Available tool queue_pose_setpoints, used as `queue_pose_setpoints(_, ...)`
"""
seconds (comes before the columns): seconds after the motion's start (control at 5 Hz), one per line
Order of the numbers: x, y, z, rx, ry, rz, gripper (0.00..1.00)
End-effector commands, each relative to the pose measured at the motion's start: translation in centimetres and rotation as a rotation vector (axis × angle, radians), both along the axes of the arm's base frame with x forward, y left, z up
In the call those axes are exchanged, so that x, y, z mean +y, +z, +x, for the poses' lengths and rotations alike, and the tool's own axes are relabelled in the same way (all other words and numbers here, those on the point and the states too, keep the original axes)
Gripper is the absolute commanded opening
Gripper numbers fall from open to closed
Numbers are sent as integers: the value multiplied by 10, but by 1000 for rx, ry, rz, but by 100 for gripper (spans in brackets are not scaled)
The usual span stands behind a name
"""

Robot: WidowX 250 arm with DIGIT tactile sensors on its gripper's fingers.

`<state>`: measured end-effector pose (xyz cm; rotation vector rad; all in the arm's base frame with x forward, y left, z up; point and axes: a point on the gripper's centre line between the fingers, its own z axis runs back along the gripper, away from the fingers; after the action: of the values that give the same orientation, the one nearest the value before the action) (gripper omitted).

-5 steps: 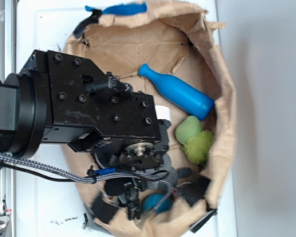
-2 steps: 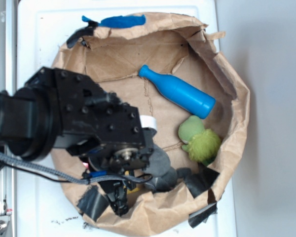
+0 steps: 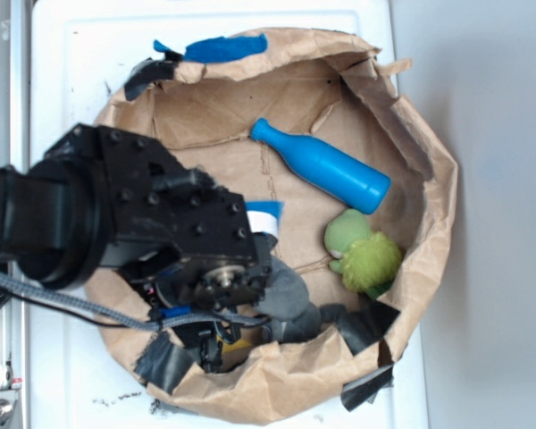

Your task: Grab the yellow cloth.

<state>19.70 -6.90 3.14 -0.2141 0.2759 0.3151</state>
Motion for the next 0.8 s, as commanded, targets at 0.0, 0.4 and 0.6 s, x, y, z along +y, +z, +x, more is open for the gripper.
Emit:
queue_pose_setpoints(0.0,4,14,-7,-7,-25,-48,0)
queue_pose_setpoints(0.4,16,40,-2,-28,-44,-60,0)
queue_pose_setpoints(0.6,36,75,22,-153,15,4,0)
